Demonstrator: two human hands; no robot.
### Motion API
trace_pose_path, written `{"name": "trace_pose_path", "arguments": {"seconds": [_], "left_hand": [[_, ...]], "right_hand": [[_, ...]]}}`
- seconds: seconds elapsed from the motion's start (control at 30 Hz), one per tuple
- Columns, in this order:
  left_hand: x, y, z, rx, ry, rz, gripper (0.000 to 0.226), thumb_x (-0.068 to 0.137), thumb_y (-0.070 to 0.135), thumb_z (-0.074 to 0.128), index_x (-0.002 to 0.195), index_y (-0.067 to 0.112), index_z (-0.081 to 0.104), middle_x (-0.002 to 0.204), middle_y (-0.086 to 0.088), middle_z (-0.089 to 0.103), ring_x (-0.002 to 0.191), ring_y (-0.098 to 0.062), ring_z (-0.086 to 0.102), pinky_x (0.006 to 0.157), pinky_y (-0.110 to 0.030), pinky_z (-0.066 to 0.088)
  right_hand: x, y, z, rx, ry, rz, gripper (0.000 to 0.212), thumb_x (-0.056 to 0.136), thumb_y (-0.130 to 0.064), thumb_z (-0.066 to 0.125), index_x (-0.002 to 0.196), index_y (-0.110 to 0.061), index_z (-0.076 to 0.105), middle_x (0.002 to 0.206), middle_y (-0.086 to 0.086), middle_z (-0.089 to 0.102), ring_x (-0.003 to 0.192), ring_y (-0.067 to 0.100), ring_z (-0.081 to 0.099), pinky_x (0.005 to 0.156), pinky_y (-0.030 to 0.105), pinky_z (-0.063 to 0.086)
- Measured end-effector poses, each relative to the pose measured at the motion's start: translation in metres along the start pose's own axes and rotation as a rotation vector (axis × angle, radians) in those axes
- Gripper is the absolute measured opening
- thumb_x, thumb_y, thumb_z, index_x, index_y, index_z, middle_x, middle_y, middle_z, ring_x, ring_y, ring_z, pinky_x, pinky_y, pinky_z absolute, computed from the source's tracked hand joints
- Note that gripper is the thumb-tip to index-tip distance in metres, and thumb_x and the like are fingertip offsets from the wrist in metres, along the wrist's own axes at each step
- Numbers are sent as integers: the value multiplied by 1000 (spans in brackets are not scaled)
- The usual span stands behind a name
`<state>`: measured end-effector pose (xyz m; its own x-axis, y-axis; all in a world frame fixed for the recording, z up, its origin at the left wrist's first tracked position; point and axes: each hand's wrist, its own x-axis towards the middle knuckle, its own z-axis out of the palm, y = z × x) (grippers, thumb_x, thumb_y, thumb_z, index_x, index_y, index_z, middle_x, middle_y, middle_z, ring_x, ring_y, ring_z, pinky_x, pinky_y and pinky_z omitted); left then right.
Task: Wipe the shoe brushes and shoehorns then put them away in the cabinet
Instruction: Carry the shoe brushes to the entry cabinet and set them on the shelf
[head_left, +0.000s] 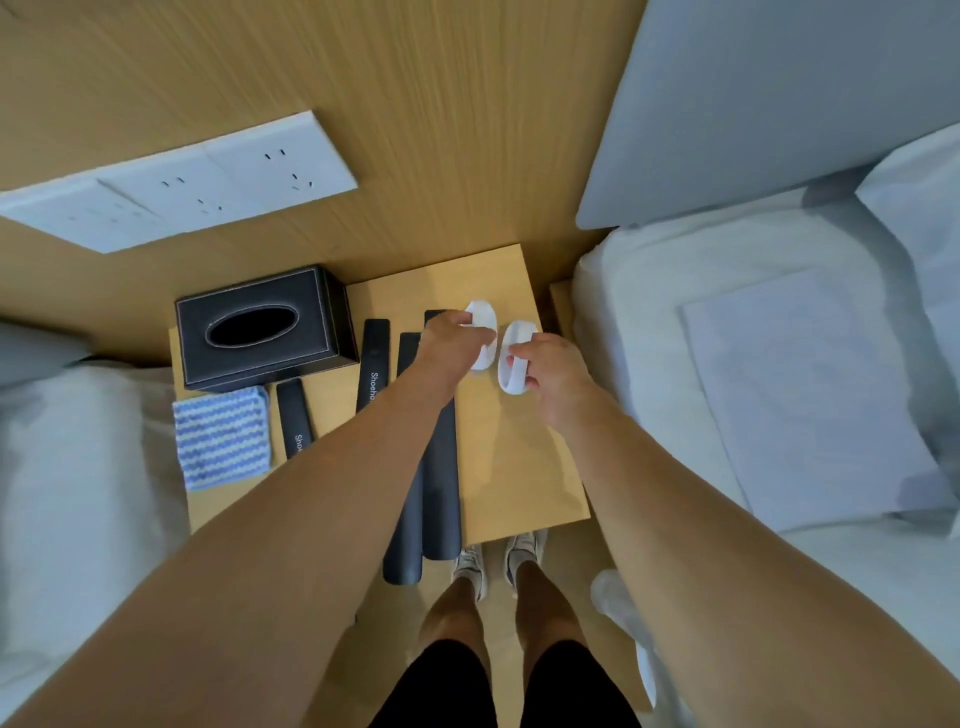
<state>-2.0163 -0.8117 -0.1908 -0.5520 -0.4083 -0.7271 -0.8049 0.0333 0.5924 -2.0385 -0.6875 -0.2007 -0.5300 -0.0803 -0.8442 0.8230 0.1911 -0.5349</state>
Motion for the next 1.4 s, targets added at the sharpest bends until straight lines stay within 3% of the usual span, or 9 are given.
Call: {"name": "trace_pose_path", "arguments": {"seconds": [0.17,0.3,0.37,0.4,0.47,0.53,0.63,0.83,1.4], "left_hand": [[-42,22,-6,120,83,43,21,73,13,80,92,11,71,102,-5,67,79,-13,58,63,-25,49],[-89,44,0,253,73,163,28,71,30,81,92,16,68,86,2,66,74,-10,57,54,-22,42],[-114,57,7,315,37,239,27,71,31,80,90,19,64,85,4,63,72,-9,55,54,-22,40],[-127,64,12,347,19,281,28,72,30,79,92,20,64,89,3,62,75,-12,56,56,-23,42],[-152,77,21,414,-27,394,32,73,27,78,100,20,63,96,3,61,84,-17,58,61,-26,46],[-178,85,30,481,-87,548,29,76,24,75,102,21,64,97,5,64,84,-15,60,60,-23,46],[-220,91,39,578,-180,784,15,83,21,71,96,21,65,90,6,68,82,-13,64,65,-23,51],[-300,75,56,664,-309,1158,12,88,31,67,80,32,57,75,15,58,67,-3,56,58,-11,37],[-481,-36,112,575,-913,1471,18,81,33,76,83,25,60,76,12,61,71,-6,60,64,-17,52]], "right_hand": [[-48,-7,-41,70,84,-75,44,89,-5,70,131,-3,59,132,16,60,123,34,57,108,50,46],[-98,-9,-81,65,237,-155,14,86,-9,74,92,-17,65,102,1,62,108,27,59,98,43,53],[-125,-8,-100,133,284,-186,22,88,-8,72,78,-24,62,87,-8,63,97,22,61,81,29,56],[-139,-8,-108,174,310,-189,21,89,-6,70,78,-23,63,86,-7,65,95,22,62,74,24,54],[-169,-4,-121,176,383,-225,13,87,-4,68,92,-17,67,97,2,71,98,25,65,78,24,53],[-200,1,-131,169,480,-268,23,82,-3,69,99,-18,68,106,5,72,102,24,66,85,30,51],[-245,17,-141,216,614,-340,30,80,-6,74,107,-18,68,104,0,70,97,19,65,74,26,48],[-333,67,-150,286,895,-481,26,75,-4,77,89,-24,67,89,-8,70,84,11,66,70,25,49],[-505,251,-165,574,1340,-546,27,80,0,74,90,-25,69,82,-13,71,75,4,67,60,12,50]]}}
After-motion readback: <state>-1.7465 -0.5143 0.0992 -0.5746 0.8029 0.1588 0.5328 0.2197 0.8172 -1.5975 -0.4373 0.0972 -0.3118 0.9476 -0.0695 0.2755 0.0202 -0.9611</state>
